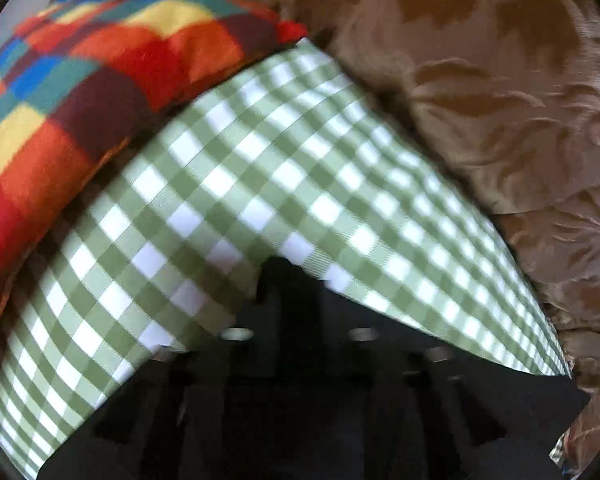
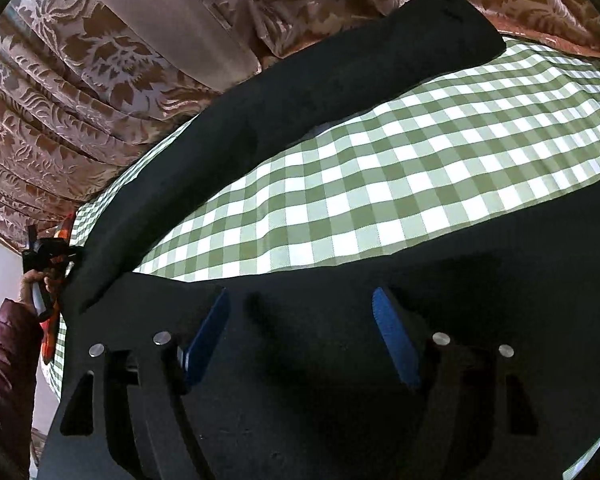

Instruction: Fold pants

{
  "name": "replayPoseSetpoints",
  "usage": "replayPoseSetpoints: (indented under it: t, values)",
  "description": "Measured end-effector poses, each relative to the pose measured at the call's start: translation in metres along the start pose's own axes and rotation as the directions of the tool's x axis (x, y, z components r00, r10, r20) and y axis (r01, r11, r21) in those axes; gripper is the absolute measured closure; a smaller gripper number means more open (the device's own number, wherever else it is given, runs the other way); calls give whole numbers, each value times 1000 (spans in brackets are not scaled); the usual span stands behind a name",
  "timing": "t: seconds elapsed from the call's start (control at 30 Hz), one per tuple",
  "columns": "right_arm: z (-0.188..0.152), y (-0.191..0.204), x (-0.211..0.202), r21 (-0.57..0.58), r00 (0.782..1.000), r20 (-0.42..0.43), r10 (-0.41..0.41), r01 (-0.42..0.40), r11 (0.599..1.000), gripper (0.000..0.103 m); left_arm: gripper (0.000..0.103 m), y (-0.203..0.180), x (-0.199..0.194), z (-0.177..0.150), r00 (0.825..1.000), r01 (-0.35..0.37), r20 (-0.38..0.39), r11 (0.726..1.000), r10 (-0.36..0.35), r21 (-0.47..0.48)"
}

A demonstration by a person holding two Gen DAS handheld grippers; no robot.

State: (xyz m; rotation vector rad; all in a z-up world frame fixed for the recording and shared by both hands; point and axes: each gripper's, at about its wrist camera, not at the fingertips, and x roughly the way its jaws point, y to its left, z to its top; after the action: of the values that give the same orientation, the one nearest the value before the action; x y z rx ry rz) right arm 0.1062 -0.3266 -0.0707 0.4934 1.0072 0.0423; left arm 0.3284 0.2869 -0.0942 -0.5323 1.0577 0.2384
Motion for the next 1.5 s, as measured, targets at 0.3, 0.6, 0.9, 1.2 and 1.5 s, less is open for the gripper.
replayPoseSetpoints:
  t: [0.3, 0.6, 0.9, 1.2, 1.5]
  values:
    - [2, 11, 0, -29, 1000, -1, 26, -26, 999, 29, 97, -34, -129, -74, 896, 248, 294, 925, -332, 287]
    - [23, 46, 20, -39, 971, -100, 217, -222, 974, 39, 97, 3, -213, -216, 779, 434, 267, 795, -568, 423]
    - [111, 96, 68, 66, 923, -132, 362, -357, 932, 60, 97, 28, -233, -273, 769, 470, 226, 768, -598, 435]
    - [184, 107, 141, 211, 961, -148, 233, -199, 957, 67, 97, 34, -231, -285, 779, 475, 185, 756, -599, 450]
    - [189, 98, 113, 146, 964, -77, 254, -241, 960, 97, 97, 38, -222, -213, 828, 328, 310, 851, -468, 409]
